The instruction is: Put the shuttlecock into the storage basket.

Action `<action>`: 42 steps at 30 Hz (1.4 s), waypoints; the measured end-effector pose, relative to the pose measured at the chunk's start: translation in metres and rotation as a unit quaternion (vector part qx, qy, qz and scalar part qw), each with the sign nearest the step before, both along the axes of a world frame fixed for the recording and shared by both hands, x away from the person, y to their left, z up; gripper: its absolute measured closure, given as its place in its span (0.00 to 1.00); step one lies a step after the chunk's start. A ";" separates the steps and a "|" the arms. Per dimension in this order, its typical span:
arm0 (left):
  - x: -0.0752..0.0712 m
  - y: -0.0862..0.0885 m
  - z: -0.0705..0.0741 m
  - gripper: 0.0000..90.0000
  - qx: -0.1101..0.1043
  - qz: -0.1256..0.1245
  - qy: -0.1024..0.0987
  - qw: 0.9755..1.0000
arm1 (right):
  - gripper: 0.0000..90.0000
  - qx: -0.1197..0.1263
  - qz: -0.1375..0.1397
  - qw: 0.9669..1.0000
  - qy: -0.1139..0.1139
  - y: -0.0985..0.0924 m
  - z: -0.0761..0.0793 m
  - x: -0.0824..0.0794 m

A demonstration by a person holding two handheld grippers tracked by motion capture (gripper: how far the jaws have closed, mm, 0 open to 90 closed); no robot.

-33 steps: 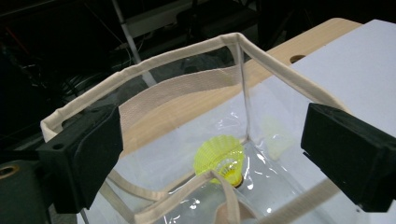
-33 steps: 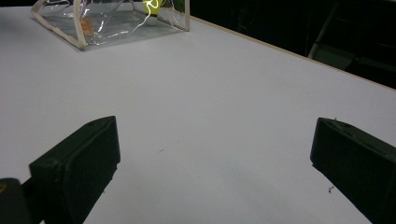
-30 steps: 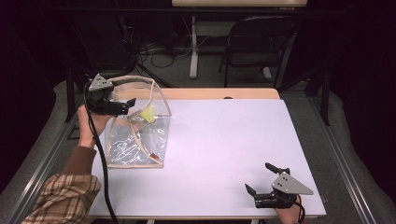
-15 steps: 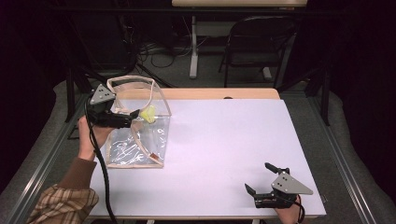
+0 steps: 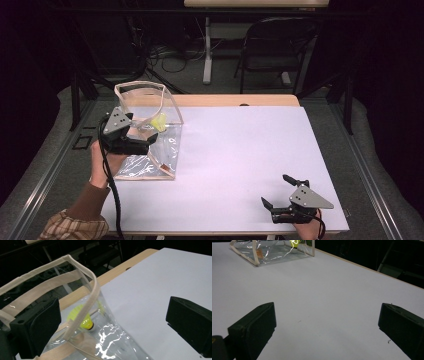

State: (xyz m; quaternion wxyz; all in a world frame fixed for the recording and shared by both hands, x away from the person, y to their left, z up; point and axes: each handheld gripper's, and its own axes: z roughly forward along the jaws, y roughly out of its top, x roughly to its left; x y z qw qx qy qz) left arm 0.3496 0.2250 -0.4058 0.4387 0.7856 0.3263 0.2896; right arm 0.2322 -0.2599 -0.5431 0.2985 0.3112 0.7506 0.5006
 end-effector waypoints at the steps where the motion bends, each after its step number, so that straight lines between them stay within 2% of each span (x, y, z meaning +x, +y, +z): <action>1: -0.003 -0.001 -0.001 0.00 0.000 -0.003 -0.001 1.000 | 0.01 -0.002 0.000 1.000 0.000 0.000 0.000 0.000; 6: -0.018 -0.005 -0.009 0.00 -0.010 -0.010 -0.012 1.000 | 0.01 -0.001 0.000 1.000 0.002 0.000 0.000 0.000; 14: -0.036 -0.011 -0.019 0.00 -0.020 -0.025 -0.027 0.999 | 0.01 -0.002 0.000 1.000 0.001 0.000 0.000 0.000; 24: -0.048 -0.014 -0.040 0.00 -0.025 -0.035 -0.028 0.999 | 0.01 -0.002 0.000 1.000 0.001 0.000 0.000 0.000; 26: -0.053 -0.012 -0.046 0.00 -0.032 -0.036 -0.030 0.998 | 0.01 -0.002 0.000 1.000 0.001 0.000 0.000 0.000; 32: -0.060 -0.010 -0.059 0.00 -0.043 -0.037 -0.028 0.998 | 0.01 -0.002 0.001 1.000 0.003 0.000 0.000 0.000; 35: -0.065 -0.010 -0.072 0.00 -0.047 -0.039 -0.017 0.998 | 0.01 -0.002 0.000 1.000 0.001 0.001 -0.001 0.000; 42: -0.069 -0.010 -0.092 0.00 -0.051 -0.042 -0.001 0.998 | 0.01 -0.002 0.000 1.000 0.001 0.001 -0.001 0.000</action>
